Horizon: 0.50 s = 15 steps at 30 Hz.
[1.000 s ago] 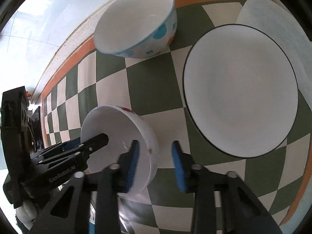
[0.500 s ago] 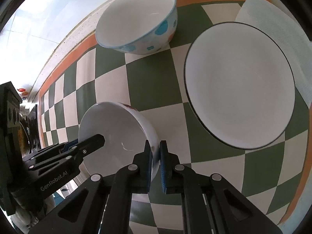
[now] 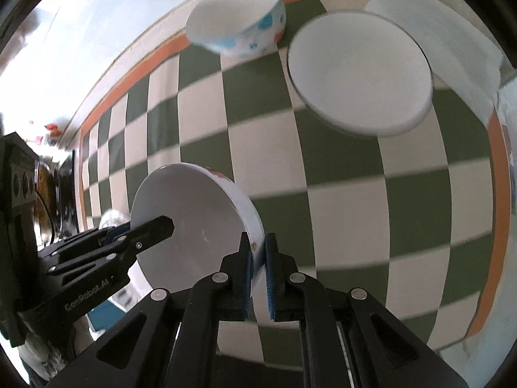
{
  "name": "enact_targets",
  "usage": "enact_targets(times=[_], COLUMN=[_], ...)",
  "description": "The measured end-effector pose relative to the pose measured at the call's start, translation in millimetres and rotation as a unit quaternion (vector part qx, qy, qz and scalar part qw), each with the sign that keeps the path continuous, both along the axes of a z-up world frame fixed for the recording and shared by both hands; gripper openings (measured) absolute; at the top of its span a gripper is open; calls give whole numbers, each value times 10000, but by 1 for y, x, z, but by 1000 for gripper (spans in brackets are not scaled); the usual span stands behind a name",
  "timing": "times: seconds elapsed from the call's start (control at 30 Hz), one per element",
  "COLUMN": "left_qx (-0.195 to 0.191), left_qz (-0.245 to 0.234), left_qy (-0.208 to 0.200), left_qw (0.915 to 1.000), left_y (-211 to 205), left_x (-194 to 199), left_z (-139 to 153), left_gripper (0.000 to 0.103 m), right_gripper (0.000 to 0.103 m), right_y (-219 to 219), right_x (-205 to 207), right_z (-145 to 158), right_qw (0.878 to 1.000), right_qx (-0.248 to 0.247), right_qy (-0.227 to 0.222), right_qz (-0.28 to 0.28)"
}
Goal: Organize plates and bowls
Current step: 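Lift the flower bowl with the left tool toward the black-rimmed bowl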
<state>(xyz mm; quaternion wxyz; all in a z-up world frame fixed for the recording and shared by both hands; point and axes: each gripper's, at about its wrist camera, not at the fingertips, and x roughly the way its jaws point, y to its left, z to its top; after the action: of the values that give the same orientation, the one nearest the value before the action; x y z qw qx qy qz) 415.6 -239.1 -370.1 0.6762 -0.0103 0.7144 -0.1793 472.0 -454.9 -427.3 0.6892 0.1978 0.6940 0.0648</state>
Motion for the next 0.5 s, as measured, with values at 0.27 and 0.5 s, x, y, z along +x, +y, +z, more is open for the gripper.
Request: enact_targets(times=[0.27,0.5], left_qx=[57,157], left_qz=[-107,-149], left_qy=[293,371], left_qw=[9995,9991], left_y=[-6,-19], left_x=[-24,-26], left_z=[-31,-45], left_gripper=[17,17], right_gripper=[9,9], right_y=[-4,-3], right_x=[-46,-49], right_z=[-20,-39], right_qw=[9996,9993], right_qx=[-73,-70], right_qy=[254,377], right_qz=[47,28])
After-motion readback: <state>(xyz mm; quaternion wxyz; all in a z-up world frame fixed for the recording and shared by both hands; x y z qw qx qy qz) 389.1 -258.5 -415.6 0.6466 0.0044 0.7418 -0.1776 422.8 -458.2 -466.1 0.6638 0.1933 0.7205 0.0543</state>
